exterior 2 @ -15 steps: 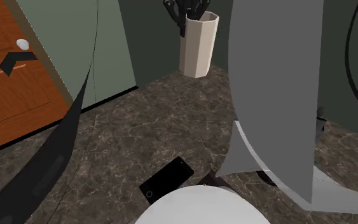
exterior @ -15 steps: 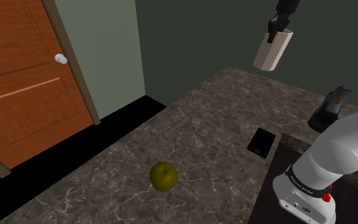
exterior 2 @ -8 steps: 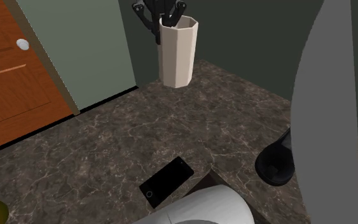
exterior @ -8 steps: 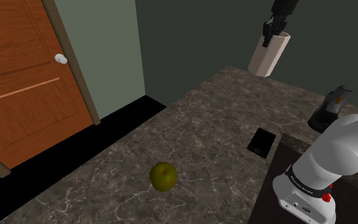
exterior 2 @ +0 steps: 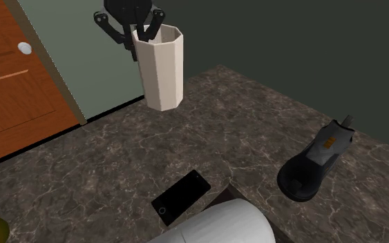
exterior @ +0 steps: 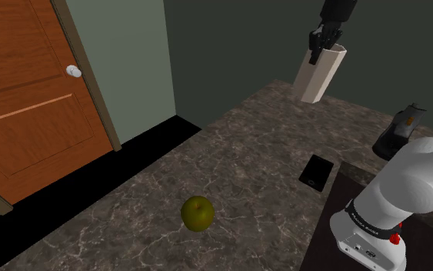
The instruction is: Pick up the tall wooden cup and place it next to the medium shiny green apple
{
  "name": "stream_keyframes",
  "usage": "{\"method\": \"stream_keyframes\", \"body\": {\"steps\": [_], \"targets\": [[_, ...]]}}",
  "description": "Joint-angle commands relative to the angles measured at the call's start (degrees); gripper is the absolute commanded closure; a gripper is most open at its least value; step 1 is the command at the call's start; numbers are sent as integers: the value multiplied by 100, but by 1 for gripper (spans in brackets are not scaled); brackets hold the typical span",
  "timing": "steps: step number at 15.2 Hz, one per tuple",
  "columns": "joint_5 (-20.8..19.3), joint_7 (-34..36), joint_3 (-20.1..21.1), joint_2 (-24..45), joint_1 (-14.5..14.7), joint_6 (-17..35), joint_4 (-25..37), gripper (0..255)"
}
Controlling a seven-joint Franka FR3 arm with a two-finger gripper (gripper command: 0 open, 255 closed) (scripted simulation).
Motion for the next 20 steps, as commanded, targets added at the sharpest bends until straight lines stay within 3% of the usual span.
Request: {"method": "stream_keyframes", "body": {"steps": [1, 10, 20], "targets": [[96, 270, 221, -151, 65, -16, -137, 255], [674, 1492, 1271, -570, 412, -156, -393, 255], [1333, 2890, 2504, -429, 750, -179, -93, 255]]}}
